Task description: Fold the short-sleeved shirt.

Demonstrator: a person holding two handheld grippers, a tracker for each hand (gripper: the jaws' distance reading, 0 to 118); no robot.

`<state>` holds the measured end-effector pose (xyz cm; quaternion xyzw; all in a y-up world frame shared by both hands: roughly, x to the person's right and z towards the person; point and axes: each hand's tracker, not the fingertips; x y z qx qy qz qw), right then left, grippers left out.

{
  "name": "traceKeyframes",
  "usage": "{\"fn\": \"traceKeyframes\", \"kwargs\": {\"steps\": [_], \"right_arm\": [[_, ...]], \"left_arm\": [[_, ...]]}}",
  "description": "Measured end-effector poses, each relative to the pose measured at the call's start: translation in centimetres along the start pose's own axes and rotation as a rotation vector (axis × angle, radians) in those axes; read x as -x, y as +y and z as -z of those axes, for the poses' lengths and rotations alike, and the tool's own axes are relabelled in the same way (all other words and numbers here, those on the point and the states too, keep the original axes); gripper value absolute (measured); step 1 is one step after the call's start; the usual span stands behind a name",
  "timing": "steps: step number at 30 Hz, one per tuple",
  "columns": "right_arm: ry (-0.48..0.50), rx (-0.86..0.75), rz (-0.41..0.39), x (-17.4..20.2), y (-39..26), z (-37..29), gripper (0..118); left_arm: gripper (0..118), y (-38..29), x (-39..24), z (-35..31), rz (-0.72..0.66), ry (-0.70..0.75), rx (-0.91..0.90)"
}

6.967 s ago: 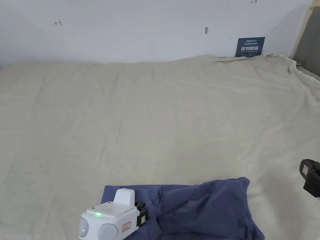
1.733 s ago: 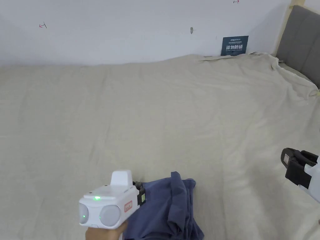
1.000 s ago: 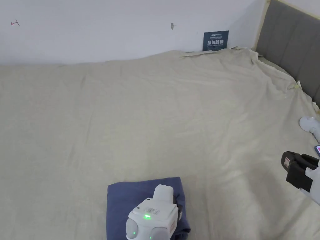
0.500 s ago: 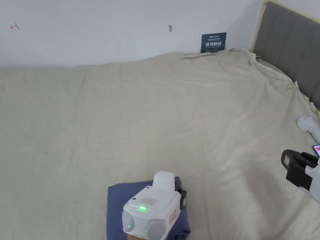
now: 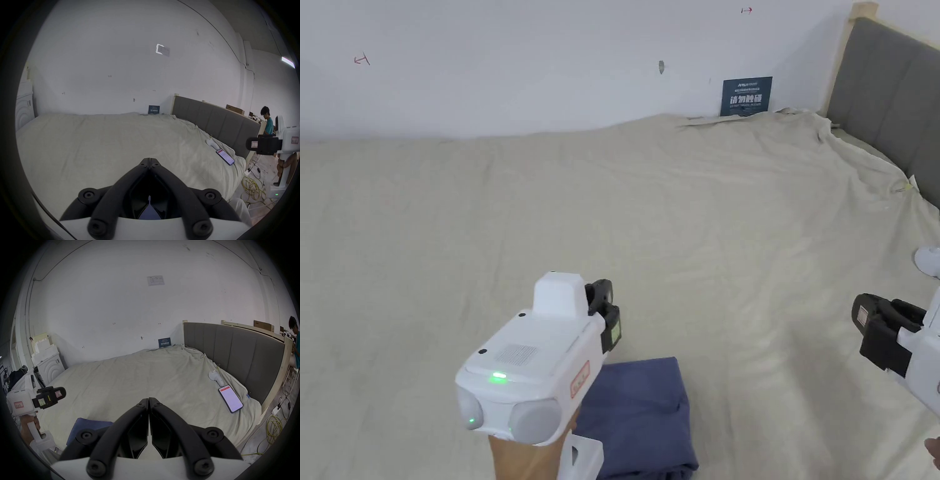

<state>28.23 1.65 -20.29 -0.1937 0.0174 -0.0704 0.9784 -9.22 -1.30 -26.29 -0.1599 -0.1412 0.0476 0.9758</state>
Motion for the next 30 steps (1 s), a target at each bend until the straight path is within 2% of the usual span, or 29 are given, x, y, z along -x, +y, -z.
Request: {"fn": "traceKeyframes", "kwargs": {"steps": [12,16,26,30], "right_arm": [[0.011,-0.080,-0.059,4.2,-0.1,0.4,0],[0.015,-0.095,-0.083,5.7,-0.2,0.5,0],[0.031,-0.189,-0.118,10.3,-0.3,0.9,0],[0.055,-0.204,-0.108,12.5,-1.3,2.6,0]], "left_arm": [[0,-0.1,7.6,-4.6,0.048,0.234,-0.116],[0,-0.9,9.6,-5.9,0.027,0.286,-0.124],[0,-2.1,12.3,-7.8,0.008,0.349,-0.108],[0,-2.2,12.7,-8.1,-0.012,0.349,-0.105]]}}
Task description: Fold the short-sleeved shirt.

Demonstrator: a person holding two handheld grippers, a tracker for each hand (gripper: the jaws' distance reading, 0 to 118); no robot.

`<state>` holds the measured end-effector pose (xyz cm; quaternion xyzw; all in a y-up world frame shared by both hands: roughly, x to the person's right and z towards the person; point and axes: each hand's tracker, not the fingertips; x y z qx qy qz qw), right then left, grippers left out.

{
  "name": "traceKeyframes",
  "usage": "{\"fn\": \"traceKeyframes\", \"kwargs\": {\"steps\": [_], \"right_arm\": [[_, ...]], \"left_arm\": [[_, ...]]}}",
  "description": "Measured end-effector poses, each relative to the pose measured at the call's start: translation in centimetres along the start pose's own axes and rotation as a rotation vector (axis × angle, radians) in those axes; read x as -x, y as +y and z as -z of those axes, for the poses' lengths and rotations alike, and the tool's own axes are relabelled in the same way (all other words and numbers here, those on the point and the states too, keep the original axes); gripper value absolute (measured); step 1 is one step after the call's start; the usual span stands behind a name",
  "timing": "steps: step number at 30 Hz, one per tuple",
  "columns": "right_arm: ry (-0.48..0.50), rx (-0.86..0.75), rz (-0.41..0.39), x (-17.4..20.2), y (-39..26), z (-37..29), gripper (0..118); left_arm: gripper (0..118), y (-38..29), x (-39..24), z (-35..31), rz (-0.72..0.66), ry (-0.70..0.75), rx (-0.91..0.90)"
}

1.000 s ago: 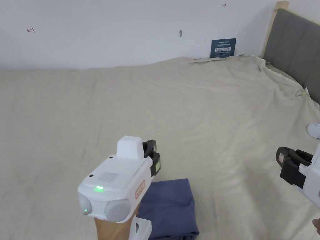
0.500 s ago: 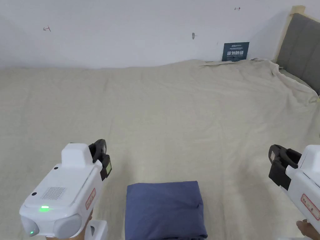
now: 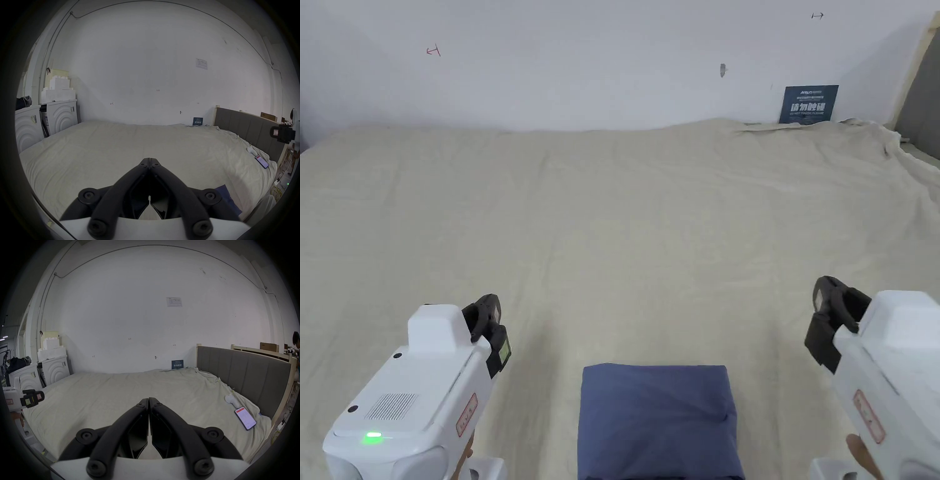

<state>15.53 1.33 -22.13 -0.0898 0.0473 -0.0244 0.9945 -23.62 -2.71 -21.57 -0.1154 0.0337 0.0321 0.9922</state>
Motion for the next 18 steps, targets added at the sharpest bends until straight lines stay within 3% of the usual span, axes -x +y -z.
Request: {"fn": "traceKeyframes", "kwargs": {"steps": [7,14,18], "right_arm": [[0.060,0.073,-0.057,4.3,-5.6,3.3,0],[0.046,0.172,-0.126,6.4,-12.6,5.7,0],[0.030,0.236,-0.086,6.6,-15.8,6.9,0]], "left_arm": [[0,-0.5,0.5,0.2,-0.024,-0.023,0.029],[0,-1.7,1.1,0.7,-0.066,-0.047,0.085],[0,-2.4,1.3,1.0,-0.079,-0.060,0.117]]}}
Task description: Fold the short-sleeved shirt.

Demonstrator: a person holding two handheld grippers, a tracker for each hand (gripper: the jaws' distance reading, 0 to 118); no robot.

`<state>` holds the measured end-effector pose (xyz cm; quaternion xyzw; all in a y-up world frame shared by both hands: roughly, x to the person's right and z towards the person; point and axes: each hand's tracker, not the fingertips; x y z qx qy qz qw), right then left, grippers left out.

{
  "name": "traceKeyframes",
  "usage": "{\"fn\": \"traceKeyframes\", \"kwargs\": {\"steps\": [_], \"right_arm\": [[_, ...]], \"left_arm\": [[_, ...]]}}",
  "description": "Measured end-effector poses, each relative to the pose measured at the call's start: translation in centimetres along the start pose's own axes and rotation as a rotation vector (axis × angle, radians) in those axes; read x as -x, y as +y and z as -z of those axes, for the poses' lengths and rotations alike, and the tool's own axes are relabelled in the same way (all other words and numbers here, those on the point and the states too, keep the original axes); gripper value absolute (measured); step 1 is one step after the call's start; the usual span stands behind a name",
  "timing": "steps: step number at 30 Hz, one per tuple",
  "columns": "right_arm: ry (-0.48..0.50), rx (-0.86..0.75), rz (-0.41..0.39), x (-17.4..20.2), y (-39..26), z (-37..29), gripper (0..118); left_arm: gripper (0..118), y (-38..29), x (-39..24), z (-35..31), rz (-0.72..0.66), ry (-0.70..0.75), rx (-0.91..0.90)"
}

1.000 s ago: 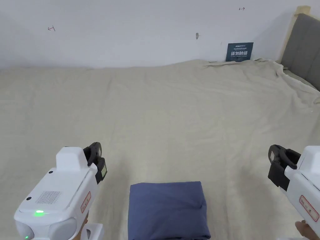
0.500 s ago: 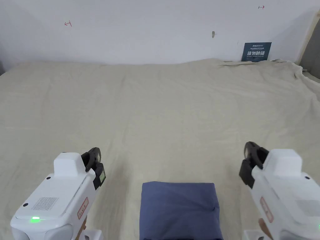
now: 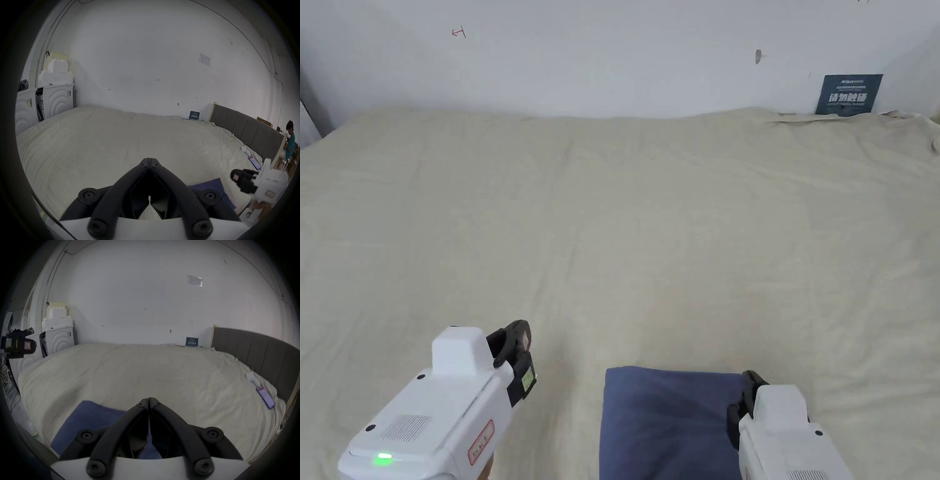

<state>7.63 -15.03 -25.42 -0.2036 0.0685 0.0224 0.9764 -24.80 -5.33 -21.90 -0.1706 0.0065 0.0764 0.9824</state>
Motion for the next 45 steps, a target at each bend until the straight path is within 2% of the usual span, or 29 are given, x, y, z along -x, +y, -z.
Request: {"fn": "traceKeyframes", "kwargs": {"steps": [5,11,13,15,17,20,24,25,28,32,35,37,40,42,45], "right_arm": [[0.000,0.068,0.010,0.6,-2.9,1.9,0],[-0.011,0.121,0.093,0.3,-6.1,3.0,0],[-0.009,0.109,0.070,0.5,-6.0,2.9,0],[-0.015,0.108,0.008,0.8,-6.0,3.0,0],[-0.015,0.104,0.004,1.0,-6.0,2.8,0],[-0.010,0.112,0.023,0.8,-5.8,2.8,0],[-0.005,0.119,0.009,0.8,-5.6,2.8,0],[-0.002,0.122,0.011,0.8,-5.5,2.8,0],[0.004,0.127,0.018,0.6,-5.5,2.8,0],[0.006,0.131,0.020,0.6,-5.4,2.8,0],[0.010,0.135,0.024,0.5,-5.3,2.8,0],[0.013,0.135,0.022,0.5,-5.2,2.8,0],[0.017,0.141,0.021,0.4,-5.0,2.8,0],[0.024,0.149,0.019,0.3,-4.6,2.8,0],[0.048,0.152,0.015,-0.2,-3.5,2.2,0]], "left_arm": [[0,-1.1,0.3,1.0,-0.021,-0.037,0.073],[0,-2.7,0.2,2.5,-0.068,-0.117,0.218],[0,-3.3,0.3,3.5,-0.105,-0.146,0.300],[0,-3.9,0.4,4.8,-0.151,-0.184,0.399],[0,-4.6,0.5,6.1,-0.205,-0.229,0.473],[15,-5.6,0.8,8.3,-0.254,-0.293,0.588],[87,-6.5,0.2,10.9,-0.284,-0.358,0.685],[93,-6.5,-0.1,11.3,-0.281,-0.375,0.696],[94,-6.6,-0.9,12.4,-0.289,-0.408,0.707],[93,-7.4,-2.5,13.9,-0.252,-0.381,0.794],[82,-7.9,-3.5,13.9,-0.224,-0.373,0.827],[79,-7.7,-3.8,13.7,-0.184,-0.354,0.829],[52,-7.6,-3.7,13.7,-0.231,-0.367,0.854],[28,-7.9,-3.8,13.8,-0.244,-0.360,0.851],[19,-8.0,-4.1,13.6,-0.200,-0.349,0.838]]}}
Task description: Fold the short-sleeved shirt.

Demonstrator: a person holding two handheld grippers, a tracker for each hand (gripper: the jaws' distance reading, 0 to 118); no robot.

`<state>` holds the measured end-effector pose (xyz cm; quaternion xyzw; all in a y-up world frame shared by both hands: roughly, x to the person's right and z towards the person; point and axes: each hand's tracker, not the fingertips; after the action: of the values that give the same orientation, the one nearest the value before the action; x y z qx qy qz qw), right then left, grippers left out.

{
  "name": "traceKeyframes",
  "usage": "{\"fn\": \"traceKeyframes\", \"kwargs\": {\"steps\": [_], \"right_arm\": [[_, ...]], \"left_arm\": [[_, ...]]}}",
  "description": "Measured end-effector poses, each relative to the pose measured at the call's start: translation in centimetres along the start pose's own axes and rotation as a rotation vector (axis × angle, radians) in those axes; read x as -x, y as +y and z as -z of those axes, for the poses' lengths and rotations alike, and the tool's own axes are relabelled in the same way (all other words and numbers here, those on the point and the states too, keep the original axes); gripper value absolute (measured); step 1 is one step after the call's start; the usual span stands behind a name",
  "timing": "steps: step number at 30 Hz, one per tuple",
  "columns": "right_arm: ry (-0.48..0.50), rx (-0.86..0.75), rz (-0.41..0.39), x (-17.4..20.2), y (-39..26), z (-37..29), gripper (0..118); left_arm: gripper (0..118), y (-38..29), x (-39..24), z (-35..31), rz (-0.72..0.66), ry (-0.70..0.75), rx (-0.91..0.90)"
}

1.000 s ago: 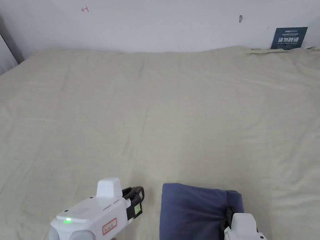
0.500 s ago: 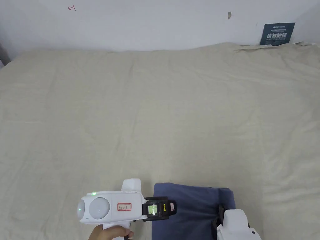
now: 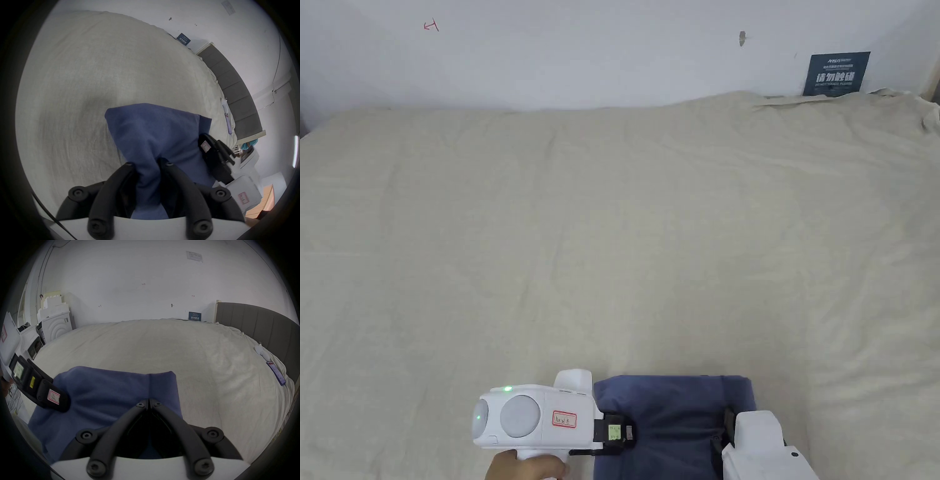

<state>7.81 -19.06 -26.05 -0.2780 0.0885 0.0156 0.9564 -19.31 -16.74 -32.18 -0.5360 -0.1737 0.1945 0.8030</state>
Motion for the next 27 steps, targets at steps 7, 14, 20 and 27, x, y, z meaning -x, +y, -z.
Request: {"fn": "traceKeyframes", "kwargs": {"steps": [7,14,20,27], "right_arm": [[0.003,-0.198,-0.017,-1.5,5.5,-4.5,0],[-0.016,-0.347,-0.057,-2.6,10.4,-8.0,0],[-0.014,-0.388,-0.046,-2.2,12.1,-8.7,0],[0.001,-0.393,-0.072,-0.2,13.4,-8.5,0]], "left_arm": [[12,0.5,-0.2,-2.2,0.062,-0.014,-0.044],[11,3.4,2.4,-7.6,0.154,0.094,-0.099],[11,6.1,8.4,-13.9,0.165,0.253,-0.131],[11,8.0,17.8,-20.7,0.127,0.441,-0.145]]}}
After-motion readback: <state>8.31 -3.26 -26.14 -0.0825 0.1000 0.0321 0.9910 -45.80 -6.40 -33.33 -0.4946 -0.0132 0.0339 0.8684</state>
